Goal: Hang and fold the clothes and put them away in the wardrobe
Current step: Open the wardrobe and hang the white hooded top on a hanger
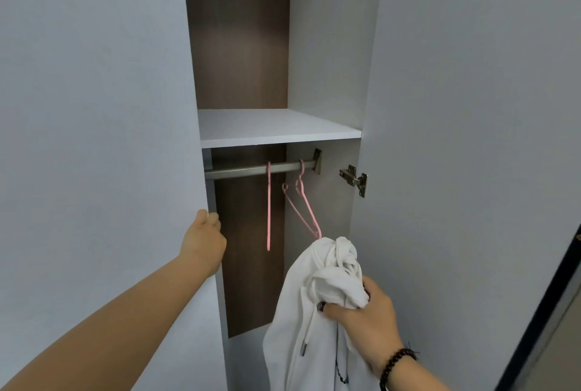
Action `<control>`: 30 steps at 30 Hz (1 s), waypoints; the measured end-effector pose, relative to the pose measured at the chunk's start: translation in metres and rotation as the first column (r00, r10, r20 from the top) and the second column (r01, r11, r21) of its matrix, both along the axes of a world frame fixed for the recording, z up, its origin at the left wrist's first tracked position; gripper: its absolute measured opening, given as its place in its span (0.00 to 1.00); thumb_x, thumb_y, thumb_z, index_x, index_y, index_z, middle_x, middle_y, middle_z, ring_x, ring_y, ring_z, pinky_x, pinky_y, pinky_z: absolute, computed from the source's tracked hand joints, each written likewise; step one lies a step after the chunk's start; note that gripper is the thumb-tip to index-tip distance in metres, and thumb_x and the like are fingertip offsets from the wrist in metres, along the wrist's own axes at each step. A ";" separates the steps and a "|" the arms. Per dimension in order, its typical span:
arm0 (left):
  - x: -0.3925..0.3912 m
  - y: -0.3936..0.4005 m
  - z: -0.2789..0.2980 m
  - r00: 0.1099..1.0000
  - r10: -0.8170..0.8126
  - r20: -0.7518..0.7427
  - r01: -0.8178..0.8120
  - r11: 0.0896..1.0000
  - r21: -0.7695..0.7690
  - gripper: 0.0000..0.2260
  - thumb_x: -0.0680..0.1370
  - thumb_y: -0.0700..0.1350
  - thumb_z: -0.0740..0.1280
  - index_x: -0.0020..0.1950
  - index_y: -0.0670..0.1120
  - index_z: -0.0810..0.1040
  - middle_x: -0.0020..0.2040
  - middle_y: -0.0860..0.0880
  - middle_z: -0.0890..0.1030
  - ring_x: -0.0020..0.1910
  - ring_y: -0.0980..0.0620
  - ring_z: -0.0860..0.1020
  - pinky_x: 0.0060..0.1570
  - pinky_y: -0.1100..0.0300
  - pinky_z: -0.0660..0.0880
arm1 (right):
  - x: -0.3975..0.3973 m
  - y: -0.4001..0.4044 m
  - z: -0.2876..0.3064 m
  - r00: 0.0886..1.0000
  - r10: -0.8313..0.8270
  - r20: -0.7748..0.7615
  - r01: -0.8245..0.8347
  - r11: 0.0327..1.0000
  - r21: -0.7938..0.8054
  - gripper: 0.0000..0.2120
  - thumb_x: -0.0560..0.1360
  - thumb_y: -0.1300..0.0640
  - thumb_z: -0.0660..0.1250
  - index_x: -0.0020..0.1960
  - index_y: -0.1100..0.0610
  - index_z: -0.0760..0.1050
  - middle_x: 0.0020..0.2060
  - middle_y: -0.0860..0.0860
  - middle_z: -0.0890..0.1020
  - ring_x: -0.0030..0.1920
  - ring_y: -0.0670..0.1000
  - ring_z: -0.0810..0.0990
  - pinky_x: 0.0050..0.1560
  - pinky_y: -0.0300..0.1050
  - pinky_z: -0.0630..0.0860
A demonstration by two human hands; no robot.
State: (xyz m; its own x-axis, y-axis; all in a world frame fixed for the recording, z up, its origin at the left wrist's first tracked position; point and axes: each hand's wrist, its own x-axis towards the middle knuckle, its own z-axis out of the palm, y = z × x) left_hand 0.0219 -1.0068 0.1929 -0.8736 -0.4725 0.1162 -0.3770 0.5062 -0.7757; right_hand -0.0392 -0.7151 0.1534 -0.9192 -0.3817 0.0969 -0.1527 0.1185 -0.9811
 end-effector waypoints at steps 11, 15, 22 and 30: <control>0.045 0.051 -0.001 0.998 -0.065 0.025 0.065 0.998 -0.018 0.18 0.79 0.49 0.65 0.66 0.42 0.73 0.66 0.41 0.70 0.69 0.42 0.63 0.69 0.47 0.57 | 0.019 0.006 0.005 0.993 0.107 0.044 -0.106 0.994 -0.031 0.22 0.58 0.63 0.79 0.49 0.51 0.77 0.43 0.48 0.83 0.45 0.50 0.81 0.44 0.44 0.77; 0.071 0.080 0.001 0.997 -0.052 0.059 0.054 0.998 -0.034 0.19 0.77 0.44 0.68 0.66 0.40 0.72 0.65 0.40 0.70 0.68 0.41 0.63 0.66 0.49 0.61 | 0.022 0.019 0.008 0.979 0.200 0.040 -0.200 0.980 -0.015 0.21 0.57 0.62 0.79 0.47 0.52 0.78 0.42 0.50 0.82 0.45 0.51 0.81 0.47 0.49 0.78; 0.117 0.129 0.002 0.998 0.061 0.022 -0.061 0.998 -0.007 0.18 0.75 0.44 0.70 0.63 0.41 0.75 0.62 0.41 0.72 0.65 0.42 0.65 0.62 0.49 0.63 | 0.043 0.049 0.015 0.920 0.389 0.045 -0.388 0.921 -0.030 0.20 0.59 0.64 0.78 0.47 0.53 0.77 0.41 0.49 0.82 0.44 0.51 0.81 0.42 0.42 0.76; 0.164 0.176 0.006 0.983 0.184 -0.015 -0.184 0.983 0.021 0.15 0.77 0.42 0.68 0.63 0.39 0.75 0.63 0.40 0.72 0.65 0.42 0.66 0.62 0.50 0.66 | 0.066 0.084 0.009 0.852 0.520 0.067 -0.520 0.854 -0.018 0.19 0.58 0.67 0.79 0.45 0.54 0.78 0.41 0.50 0.82 0.43 0.49 0.80 0.37 0.38 0.73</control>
